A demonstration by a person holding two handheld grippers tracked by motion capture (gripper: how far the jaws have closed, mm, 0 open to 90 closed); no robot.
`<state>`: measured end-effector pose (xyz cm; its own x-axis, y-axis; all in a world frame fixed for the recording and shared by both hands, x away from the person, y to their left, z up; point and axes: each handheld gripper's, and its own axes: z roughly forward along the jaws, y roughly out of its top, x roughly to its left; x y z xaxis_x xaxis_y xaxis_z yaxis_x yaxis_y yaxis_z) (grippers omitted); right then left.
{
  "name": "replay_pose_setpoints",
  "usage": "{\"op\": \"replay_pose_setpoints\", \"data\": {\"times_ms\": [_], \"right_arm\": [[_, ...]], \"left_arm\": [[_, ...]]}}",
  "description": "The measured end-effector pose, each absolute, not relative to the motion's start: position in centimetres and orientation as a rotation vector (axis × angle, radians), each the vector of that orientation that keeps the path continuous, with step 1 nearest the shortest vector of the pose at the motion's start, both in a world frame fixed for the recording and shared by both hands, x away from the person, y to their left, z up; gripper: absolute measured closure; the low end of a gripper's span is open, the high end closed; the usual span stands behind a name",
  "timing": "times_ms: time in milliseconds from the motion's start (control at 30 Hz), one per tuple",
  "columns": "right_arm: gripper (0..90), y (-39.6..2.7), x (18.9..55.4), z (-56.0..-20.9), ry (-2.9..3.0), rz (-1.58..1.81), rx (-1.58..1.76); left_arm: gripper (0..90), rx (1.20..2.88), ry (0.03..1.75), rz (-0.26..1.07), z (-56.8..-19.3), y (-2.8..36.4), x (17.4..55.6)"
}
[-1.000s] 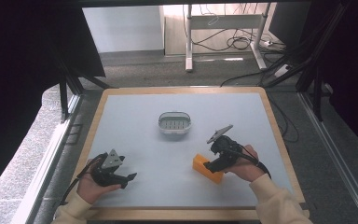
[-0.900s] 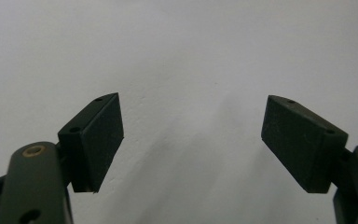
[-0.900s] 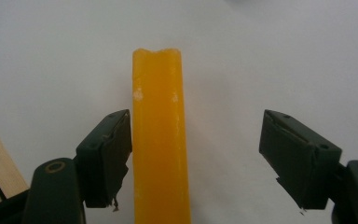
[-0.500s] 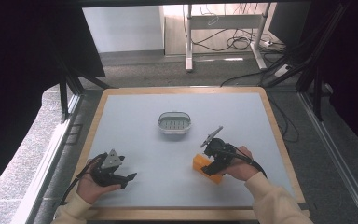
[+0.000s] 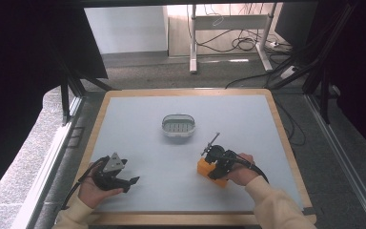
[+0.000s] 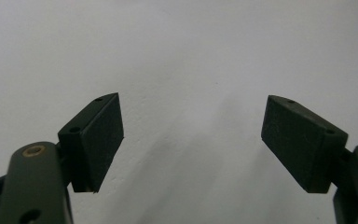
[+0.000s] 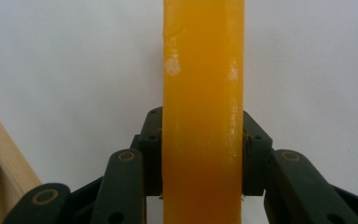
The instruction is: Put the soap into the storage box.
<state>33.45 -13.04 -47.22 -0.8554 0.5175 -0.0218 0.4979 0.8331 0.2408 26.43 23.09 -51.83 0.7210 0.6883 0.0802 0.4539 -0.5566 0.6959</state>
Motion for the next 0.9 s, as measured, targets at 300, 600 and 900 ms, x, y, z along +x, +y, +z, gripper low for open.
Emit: {"op": "replay_pose_setpoints", "data": {"times_ms": [300,600,900], "right_arm": [[61.5,-13.3,33.4,-45.9,2.914,0.397,0.783],[61.5,-14.0,33.6,-44.7,2.904,0.447,0.757],[61.5,-14.4,33.7,-43.7,2.898,0.467,0.706]], "left_arm": [[20.9,2.255,0.865,0.458,-51.8,23.2,26.5],[20.8,2.260,0.862,0.453,-51.9,23.1,26.5],[20.8,2.258,0.866,0.451,-52.0,23.1,26.5]]}}
